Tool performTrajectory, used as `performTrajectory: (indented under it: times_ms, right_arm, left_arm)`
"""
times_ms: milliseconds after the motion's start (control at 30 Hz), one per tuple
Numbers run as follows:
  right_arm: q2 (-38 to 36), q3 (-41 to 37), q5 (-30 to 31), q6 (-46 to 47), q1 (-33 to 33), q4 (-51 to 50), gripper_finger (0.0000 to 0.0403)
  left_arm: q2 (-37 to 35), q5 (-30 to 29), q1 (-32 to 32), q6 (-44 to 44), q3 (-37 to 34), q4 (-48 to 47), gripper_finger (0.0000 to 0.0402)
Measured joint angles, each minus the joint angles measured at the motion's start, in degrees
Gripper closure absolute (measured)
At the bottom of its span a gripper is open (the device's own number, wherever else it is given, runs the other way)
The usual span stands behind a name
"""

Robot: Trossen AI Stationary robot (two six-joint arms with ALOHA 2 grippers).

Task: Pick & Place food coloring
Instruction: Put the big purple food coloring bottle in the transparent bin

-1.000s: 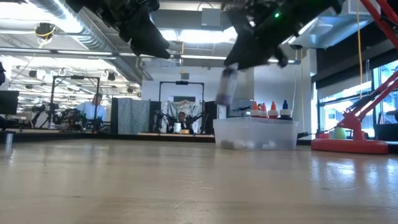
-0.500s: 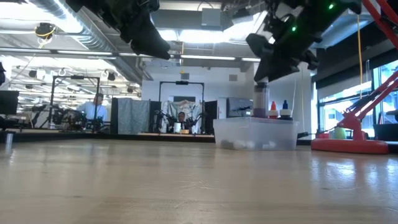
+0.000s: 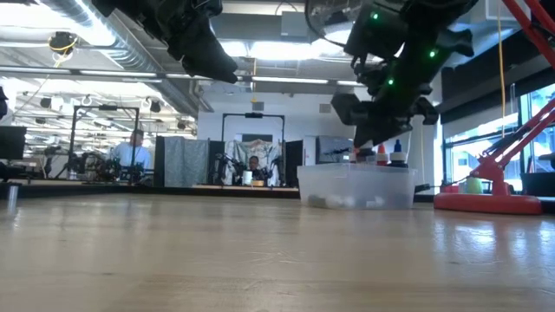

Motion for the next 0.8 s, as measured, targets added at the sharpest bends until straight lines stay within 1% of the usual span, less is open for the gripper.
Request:
performTrajectory:
  times_ms: [300,667,800]
  right_arm:
    - [3.2,0.1,3.8,0.0,0.0,1.6,0.0272]
    - [3.2,0.1,3.3,-0.2,-0.5,1.6,0.0271]
    - [2.4,0.1,1.5,-0.2,-0.5,1.4,0.0271]
  left_arm:
    - [0.0,0.0,0.0,0.0,0.0,0.0,0.0171]
    - [0.0,0.0,0.0,0.0,0.0,0.0,0.0171]
    - [0.0,0.0,0.0,0.0,0.0,0.0,0.0171]
